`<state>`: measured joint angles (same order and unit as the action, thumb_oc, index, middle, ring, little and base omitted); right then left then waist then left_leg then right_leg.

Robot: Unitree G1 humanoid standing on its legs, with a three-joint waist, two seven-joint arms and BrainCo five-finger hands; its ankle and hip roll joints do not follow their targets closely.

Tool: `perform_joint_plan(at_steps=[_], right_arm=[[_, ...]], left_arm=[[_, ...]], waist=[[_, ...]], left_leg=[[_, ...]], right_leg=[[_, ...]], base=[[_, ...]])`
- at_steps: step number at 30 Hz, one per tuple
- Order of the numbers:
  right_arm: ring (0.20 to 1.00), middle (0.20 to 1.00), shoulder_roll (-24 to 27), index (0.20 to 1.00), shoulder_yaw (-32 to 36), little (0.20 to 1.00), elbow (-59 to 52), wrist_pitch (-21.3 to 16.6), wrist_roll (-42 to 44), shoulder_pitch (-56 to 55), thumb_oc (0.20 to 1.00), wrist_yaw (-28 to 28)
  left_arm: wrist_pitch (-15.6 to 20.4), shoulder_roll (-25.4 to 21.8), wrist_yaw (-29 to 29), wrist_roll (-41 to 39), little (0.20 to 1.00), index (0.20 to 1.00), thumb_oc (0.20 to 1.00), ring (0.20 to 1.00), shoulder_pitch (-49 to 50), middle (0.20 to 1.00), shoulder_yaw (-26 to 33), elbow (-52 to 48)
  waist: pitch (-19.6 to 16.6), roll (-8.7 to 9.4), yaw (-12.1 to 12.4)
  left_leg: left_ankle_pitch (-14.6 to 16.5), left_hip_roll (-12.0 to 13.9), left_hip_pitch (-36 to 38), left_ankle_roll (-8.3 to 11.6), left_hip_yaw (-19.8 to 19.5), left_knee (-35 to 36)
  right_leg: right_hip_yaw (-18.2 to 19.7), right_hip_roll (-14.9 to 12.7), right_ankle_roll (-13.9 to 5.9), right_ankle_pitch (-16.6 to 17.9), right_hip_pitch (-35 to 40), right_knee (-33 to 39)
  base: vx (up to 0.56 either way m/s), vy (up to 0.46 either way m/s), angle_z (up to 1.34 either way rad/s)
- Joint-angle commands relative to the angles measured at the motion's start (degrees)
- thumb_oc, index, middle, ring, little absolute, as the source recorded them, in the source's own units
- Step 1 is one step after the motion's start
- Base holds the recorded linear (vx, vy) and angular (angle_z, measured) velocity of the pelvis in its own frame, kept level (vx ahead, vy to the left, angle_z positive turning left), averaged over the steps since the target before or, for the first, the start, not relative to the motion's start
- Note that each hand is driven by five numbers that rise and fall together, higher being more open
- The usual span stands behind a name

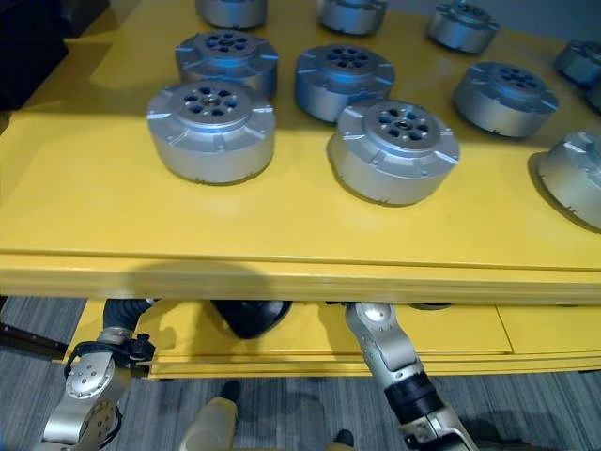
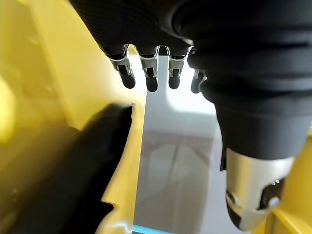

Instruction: Move parts from the plastic box to the shelf.

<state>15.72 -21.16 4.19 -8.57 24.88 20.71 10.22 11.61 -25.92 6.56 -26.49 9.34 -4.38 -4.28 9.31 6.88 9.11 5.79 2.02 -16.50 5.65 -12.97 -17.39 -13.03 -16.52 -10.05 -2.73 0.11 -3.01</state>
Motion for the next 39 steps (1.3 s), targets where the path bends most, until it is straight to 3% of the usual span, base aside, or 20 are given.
perform_joint_plan(at_steps=[1, 8, 17, 22, 23, 24, 25, 27, 28, 32, 35, 36, 38, 39], right_arm=[[0.200, 0.200, -0.8, 0.200, 0.0, 0.200, -1.3, -3.4, -3.4, 4.1, 0.200, 2.7], [0.200, 0.200, -2.4, 0.200, -0.3, 0.200, 0.3, -3.3, -5.8, 9.3, 0.200, 6.3], [0.200, 0.200, -2.1, 0.200, -0.1, 0.200, 0.0, -3.3, -4.2, 6.4, 0.200, 5.3], [0.200, 0.200, -1.7, 0.200, -0.4, 0.200, -0.1, -3.5, -5.2, 8.7, 0.200, 5.7], [0.272, 0.272, -1.7, 0.272, -0.4, 0.272, 0.0, -3.5, -5.2, 8.7, 0.272, 5.7], [0.426, 0.426, -1.7, 0.426, -0.3, 0.426, -0.2, -3.5, -6.0, 9.5, 0.426, 6.2], [1.000, 1.000, -1.6, 1.000, 0.0, 1.000, -0.4, -3.7, -6.5, 10.9, 1.000, 6.9], [1.000, 1.000, -1.4, 1.000, 0.4, 1.000, -0.3, -4.0, -7.0, 13.4, 1.000, 7.8], [1.000, 1.000, -1.1, 1.000, 1.2, 1.000, -1.3, -4.7, -8.0, 17.4, 1.000, 9.8], [1.000, 1.000, -0.4, 1.000, 2.9, 1.000, -4.3, -5.8, -11.6, 21.9, 1.000, 14.7], [1.000, 1.000, -0.1, 1.000, 3.5, 1.000, -5.0, -6.1, -12.6, 22.8, 1.000, 15.7], [1.000, 1.000, -0.2, 1.000, 3.5, 1.000, -4.6, -6.0, -13.0, 23.6, 1.000, 16.7], [1.000, 1.000, -0.2, 1.000, 3.2, 1.000, -4.2, -6.0, -13.4, 24.3, 1.000, 17.4], [1.000, 1.000, -0.3, 1.000, 3.5, 1.000, -4.6, -5.9, -14.1, 24.1, 1.000, 18.0]], left_arm=[[2.8, -2.4, 0.6, -1.3, 1.000, 1.000, 1.000, 1.000, -2.3, 1.000, 0.7, -5.1], [3.5, -1.8, 3.7, -0.5, 1.000, 1.000, 1.000, 1.000, -6.9, 1.000, -1.5, -4.4], [3.5, -2.2, 3.7, -0.7, 1.000, 1.000, 1.000, 1.000, -4.0, 1.000, -0.3, -4.8], [3.8, -2.6, 3.2, -1.4, 1.000, 1.000, 1.000, 1.000, -4.4, 1.000, -1.1, -4.9], [3.8, -2.6, 3.2, -1.4, 1.000, 1.000, 1.000, 1.000, -4.5, 1.000, -1.1, -4.8], [3.9, -2.5, 3.2, -1.5, 1.000, 1.000, 1.000, 1.000, -5.1, 1.000, -1.5, -4.5], [3.9, -2.3, 3.6, -1.3, 1.000, 1.000, 1.000, 1.000, -6.1, 1.000, -2.3, -4.2], [4.0, -2.1, 4.2, -1.1, 1.000, 1.000, 1.000, 1.000, -7.5, 1.000, -2.9, -3.6], [4.4, -1.8, 5.6, -0.5, 1.000, 1.000, 1.000, 1.000, -9.9, 1.000, -3.7, -3.7], [5.4, 0.8, 11.4, 2.4, 1.000, 1.000, 1.000, 1.000, -15.9, 1.000, -4.9, -3.5], [5.7, 1.4, 12.9, 3.3, 1.000, 1.000, 1.000, 1.000, -17.5, 1.000, -5.0, -3.4], [5.9, 2.0, 14.4, 3.9, 1.000, 1.000, 1.000, 1.000, -18.7, 1.000, -5.3, -3.0], [6.1, 2.2, 15.4, 4.3, 1.000, 1.000, 1.000, 1.000, -19.8, 1.000, -5.6, -2.6], [6.0, 3.0, 16.9, 4.8, 1.000, 1.000, 1.000, 1.000, -20.5, 1.000, -5.1, -2.3]], waist=[[2.1, 0.16, 2.0], [7.2, -1.50, 1.8], [7.1, -1.36, 0.9], [8.1, -1.97, -0.1], [8.1, -1.98, -0.1], [8.5, -2.24, -0.3], [9.4, -2.82, -0.7], [10.2, -3.40, -0.8], [12.0, -4.41, -1.3], [13.8, -5.14, -1.4], [13.7, -5.18, -1.6], [13.9, -5.17, -1.6], [14.2, -5.17, -1.6], [14.2, -4.82, -1.7]], left_leg=[[0.5, -0.6, -1.3, -2.51, -0.6, -1.5], [2.6, -0.8, -5.3, -2.57, -1.0, -8.5], [1.2, 1.0, -2.8, -1.90, 0.4, -4.9], [2.2, 1.3, -3.8, -2.00, 0.7, -7.9], [2.2, 1.3, -3.9, -2.01, 0.7, -8.1], [2.8, 1.3, -4.4, -2.11, 0.8, -9.3], [3.6, 1.3, -5.6, -2.15, 0.9, -11.6], [4.7, 1.2, -7.9, -2.34, 1.0, -14.8], [6.1, 0.5, -12.3, -2.74, 1.1, -19.6], [10.2, -1.9, -26.6, -3.96, 1.5, -33.3], [11.0, -2.8, -30.3, -4.25, 1.3, -35.8], [13.0, -3.0, -32.0, -4.40, 1.6, -38.0], [11.6, -3.3, -34.2, -4.47, 1.5, -38.8], [13.4, -3.1, -34.8, -4.39, 1.5, -40.0]], right_leg=[[-0.5, 0.2, 2.26, -0.7, 0.2, -3.4], [1.0, 0.0, 3.24, -3.7, -5.9, -12.7], [1.9, 0.9, 2.93, -2.9, -5.5, -10.7], [3.6, 0.9, 3.20, -4.3, -8.4, -15.3], [3.7, 0.9, 3.20, -4.4, -8.5, -15.5], [4.0, 0.9, 3.33, -4.9, -9.3, -17.1], [4.7, 0.8, 3.68, -5.9, -11.2, -19.8], [5.8, 0.7, 4.07, -7.2, -14.1, -23.3], [7.4, 0.6, 4.79, -9.0, -19.6, -29.2], [10.1, 0.5, 6.38, -14.3, -35.6, -44.6], [10.6, 0.3, 6.55, -15.4, -39.5, -47.6], [10.8, 0.2, 6.54, -17.4, -41.3, -49.8], [11.1, 0.2, 6.96, -16.5, -43.5, -50.8], [11.2, 0.2, 6.91, -18.4, -44.3, -52.2]], base=[[-0.12, -0.030, 0.18], [-0.11, 0.024, 0.08], [-0.02, -0.011, -0.09], [-0.07, 0.001, -0.13], [-0.07, 0.022, -0.12], [-0.10, 0.028, -0.13], [-0.14, 0.033, -0.09], [-0.21, 0.048, -0.13], [-0.32, 0.085, -0.13], [-0.23, 0.034, -0.13], [-0.05, -0.014, 0.13], [-0.04, -0.002, 0.38], [-0.04, -0.005, 0.00], [0.07, -0.022, -0.12]])
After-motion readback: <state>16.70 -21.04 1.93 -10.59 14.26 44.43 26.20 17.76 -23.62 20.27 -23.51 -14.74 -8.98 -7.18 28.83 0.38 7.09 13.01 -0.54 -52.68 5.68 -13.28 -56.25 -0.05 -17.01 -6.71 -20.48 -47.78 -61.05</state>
